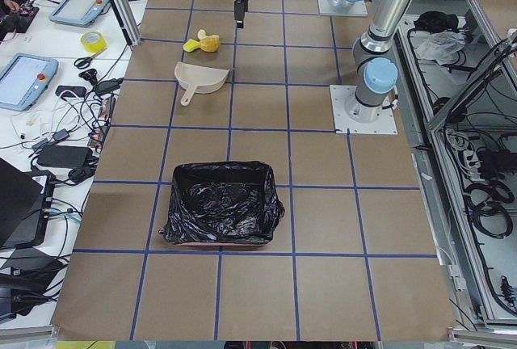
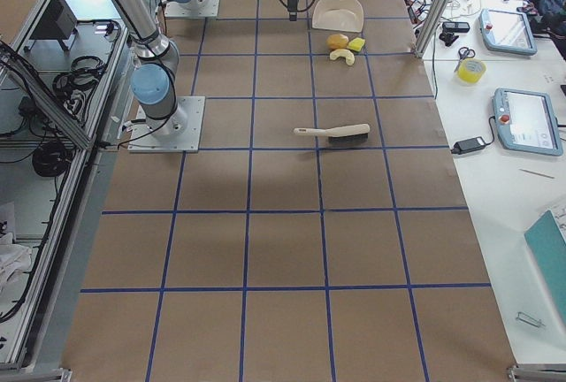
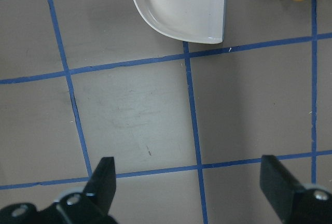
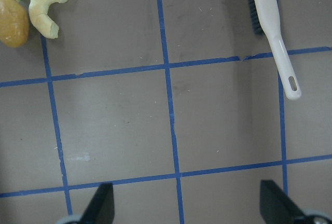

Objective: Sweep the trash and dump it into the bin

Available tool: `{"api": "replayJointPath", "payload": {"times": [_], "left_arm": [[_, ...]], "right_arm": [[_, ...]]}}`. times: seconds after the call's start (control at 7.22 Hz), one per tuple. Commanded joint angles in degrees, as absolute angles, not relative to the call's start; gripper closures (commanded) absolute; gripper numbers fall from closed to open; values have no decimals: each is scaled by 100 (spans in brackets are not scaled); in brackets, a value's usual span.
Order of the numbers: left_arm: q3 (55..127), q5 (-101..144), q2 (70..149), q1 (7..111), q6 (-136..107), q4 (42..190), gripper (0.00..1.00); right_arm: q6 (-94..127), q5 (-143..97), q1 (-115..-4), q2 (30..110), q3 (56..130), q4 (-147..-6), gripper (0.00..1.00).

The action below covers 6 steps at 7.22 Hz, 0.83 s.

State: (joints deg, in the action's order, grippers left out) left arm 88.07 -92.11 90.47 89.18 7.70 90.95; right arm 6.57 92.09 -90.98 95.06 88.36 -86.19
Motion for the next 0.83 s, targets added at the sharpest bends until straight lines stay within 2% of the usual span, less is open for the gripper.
{"api": "replayJointPath", "payload": {"times": [0.0, 0.69], "left_arm": [[8815, -9211, 9044, 8921, 773, 9097, 0], [8903, -9202, 9000, 8921, 773, 9088, 0]], "right_arm": [[642, 9237, -9062, 9527, 8833, -8613, 0], [659, 9229, -9062, 9589, 8851, -8552, 0]]}}
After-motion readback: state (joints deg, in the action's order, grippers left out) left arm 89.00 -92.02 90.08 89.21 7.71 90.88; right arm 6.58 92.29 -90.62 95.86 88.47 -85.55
